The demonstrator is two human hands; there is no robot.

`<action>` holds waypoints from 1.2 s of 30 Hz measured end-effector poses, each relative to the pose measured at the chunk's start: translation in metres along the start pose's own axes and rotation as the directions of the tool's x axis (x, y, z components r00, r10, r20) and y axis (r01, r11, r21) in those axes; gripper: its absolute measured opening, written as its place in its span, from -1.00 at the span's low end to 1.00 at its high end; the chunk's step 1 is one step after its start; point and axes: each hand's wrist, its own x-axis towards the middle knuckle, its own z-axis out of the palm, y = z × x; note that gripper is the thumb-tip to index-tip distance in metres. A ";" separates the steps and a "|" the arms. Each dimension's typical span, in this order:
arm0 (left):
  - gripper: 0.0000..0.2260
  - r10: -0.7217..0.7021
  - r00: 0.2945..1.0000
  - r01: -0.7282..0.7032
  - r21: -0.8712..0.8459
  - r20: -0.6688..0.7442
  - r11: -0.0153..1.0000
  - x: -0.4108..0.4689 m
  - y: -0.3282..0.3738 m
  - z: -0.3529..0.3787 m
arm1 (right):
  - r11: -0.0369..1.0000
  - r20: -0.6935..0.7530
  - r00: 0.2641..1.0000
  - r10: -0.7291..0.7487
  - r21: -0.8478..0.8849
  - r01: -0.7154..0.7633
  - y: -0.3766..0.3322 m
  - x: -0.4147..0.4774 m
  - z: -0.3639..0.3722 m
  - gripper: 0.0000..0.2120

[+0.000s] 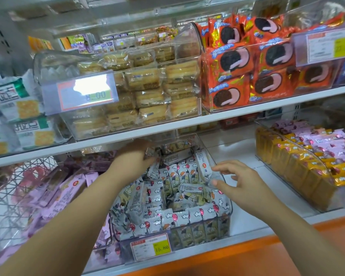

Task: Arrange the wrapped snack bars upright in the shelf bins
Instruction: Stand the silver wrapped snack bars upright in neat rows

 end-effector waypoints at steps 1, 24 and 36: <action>-0.64 0.039 0.999 -0.040 0.012 0.016 0.999 -0.006 0.007 0.000 | 1.000 -0.001 1.000 -0.005 -0.005 0.005 -0.001 0.000 -0.001 -0.78; -0.70 0.101 0.946 -0.193 -0.284 -0.308 0.939 -0.098 -0.045 0.029 | 0.760 0.717 0.627 0.306 -0.580 0.293 -0.054 0.088 0.061 -0.76; -0.75 0.124 0.947 -0.215 -0.299 -0.296 0.930 -0.099 -0.046 0.031 | 0.854 0.746 0.636 0.196 -0.449 0.264 -0.039 0.083 0.063 -0.74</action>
